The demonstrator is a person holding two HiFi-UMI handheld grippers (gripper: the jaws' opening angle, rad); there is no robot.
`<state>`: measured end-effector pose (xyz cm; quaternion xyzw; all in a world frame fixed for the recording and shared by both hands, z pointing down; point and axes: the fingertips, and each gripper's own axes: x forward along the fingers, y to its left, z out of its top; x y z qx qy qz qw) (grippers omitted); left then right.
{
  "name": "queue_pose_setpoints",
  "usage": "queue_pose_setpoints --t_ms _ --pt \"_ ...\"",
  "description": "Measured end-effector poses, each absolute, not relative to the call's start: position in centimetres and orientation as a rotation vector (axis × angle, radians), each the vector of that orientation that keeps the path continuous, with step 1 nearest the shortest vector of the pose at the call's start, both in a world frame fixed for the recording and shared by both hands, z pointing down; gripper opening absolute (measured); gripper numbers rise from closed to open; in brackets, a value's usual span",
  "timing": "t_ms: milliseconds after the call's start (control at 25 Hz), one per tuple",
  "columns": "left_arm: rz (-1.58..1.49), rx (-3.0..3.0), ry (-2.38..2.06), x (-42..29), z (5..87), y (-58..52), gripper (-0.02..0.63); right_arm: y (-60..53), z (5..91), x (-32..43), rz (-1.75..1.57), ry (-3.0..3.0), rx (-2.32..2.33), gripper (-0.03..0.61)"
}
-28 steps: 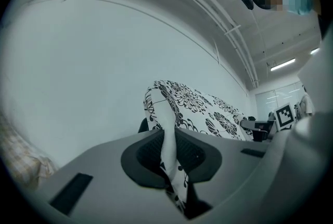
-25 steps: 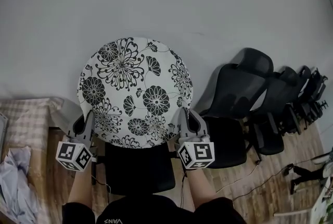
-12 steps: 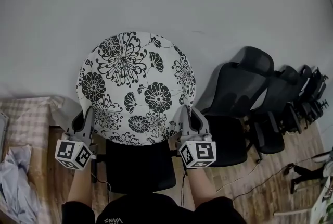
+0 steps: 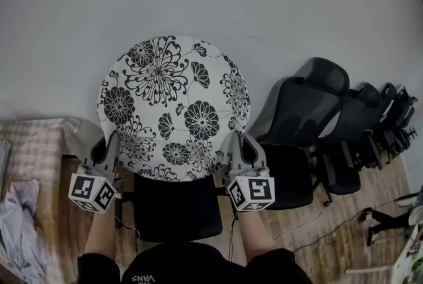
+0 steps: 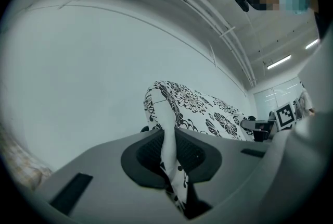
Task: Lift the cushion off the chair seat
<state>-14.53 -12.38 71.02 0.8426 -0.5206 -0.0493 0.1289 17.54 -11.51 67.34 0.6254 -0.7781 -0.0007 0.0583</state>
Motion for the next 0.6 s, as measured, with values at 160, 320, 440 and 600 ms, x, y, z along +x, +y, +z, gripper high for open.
queue_pose_setpoints --t_ms 160,320,440,600 --pt "-0.145 2.448 -1.512 -14.47 71.0 -12.31 0.041 -11.52 67.29 17.6 -0.006 -2.355 1.896 0.032" --pt "-0.142 2.443 -1.515 -14.48 71.07 -12.32 0.041 -11.59 67.29 17.61 -0.011 -2.355 1.893 0.032" --pt "-0.144 2.444 -1.516 -14.53 70.8 -12.18 0.041 -11.45 66.99 17.57 -0.013 -2.356 1.894 0.032" --pt "-0.146 2.444 -1.513 -14.51 70.58 -12.06 0.041 -11.3 66.79 17.61 -0.013 -2.352 1.894 0.032"
